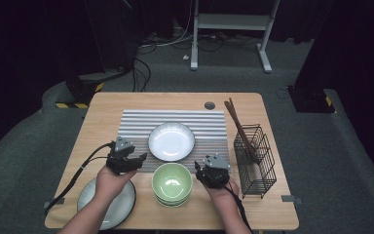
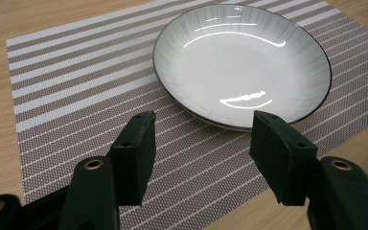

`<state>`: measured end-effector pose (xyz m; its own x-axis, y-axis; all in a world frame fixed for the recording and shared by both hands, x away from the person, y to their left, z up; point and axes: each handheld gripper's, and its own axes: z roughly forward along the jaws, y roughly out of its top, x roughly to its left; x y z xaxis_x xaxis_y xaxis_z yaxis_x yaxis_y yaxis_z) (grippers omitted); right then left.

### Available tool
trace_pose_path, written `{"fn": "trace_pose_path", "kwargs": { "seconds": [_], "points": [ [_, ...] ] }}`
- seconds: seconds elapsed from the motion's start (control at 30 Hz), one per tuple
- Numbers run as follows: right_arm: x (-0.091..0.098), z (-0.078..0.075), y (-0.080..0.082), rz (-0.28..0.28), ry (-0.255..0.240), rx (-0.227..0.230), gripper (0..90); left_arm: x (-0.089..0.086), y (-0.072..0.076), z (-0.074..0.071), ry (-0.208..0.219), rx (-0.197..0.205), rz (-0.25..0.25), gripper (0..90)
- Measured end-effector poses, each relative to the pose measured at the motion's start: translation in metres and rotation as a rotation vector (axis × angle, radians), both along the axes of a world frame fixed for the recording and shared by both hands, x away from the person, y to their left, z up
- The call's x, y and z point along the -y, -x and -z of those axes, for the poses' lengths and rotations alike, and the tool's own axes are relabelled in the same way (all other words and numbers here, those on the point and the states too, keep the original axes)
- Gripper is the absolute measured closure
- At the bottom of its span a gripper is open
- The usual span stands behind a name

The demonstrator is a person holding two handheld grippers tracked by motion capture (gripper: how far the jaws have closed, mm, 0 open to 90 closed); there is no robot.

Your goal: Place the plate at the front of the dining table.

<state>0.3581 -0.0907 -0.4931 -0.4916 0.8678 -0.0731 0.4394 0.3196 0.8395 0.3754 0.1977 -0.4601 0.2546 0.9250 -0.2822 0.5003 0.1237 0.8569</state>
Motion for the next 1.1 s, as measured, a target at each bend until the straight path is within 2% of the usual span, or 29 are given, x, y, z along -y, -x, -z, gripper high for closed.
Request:
{"fn": "trace_pose_path", "kwargs": {
  "seconds": [0.03,0.1,0.23,0.37,0.67,0.8,0.93,1.07,1.1],
  "points": [
    [0.002,0.001,0.003,0.003,0.004,-0.001,48.4,0.0,0.001,0.0,-0.006,-0.003,0.005,41.7],
    [0.006,0.002,0.008,0.007,0.013,0.001,47.3,0.001,0.003,0.0,0.009,-0.005,0.001,41.5],
    [0.013,0.004,0.018,0.027,0.005,-0.009,44.3,0.002,0.007,-0.001,0.011,-0.014,0.015,41.4],
    [0.018,0.009,0.026,0.03,0.04,-0.022,43.1,0.001,0.011,-0.004,0.017,-0.013,0.014,41.4],
    [0.025,0.015,0.037,0.031,0.051,-0.007,43.1,-0.001,0.015,-0.004,-0.012,-0.055,0.03,41.2],
    [0.025,0.019,0.039,0.009,0.063,-0.035,44.5,-0.003,0.015,-0.001,-0.002,-0.095,0.03,41.1],
    [0.027,0.018,0.04,0.008,0.061,-0.031,46.9,-0.006,0.016,0.002,-0.038,-0.124,0.034,41.3],
    [0.029,0.019,0.037,0.0,0.053,-0.063,45.5,-0.007,0.017,0.004,-0.054,-0.169,0.046,41.1],
    [0.029,0.02,0.037,-0.001,0.055,-0.068,44.9,-0.007,0.017,0.004,-0.068,-0.18,0.055,41.0]
  ]
}}
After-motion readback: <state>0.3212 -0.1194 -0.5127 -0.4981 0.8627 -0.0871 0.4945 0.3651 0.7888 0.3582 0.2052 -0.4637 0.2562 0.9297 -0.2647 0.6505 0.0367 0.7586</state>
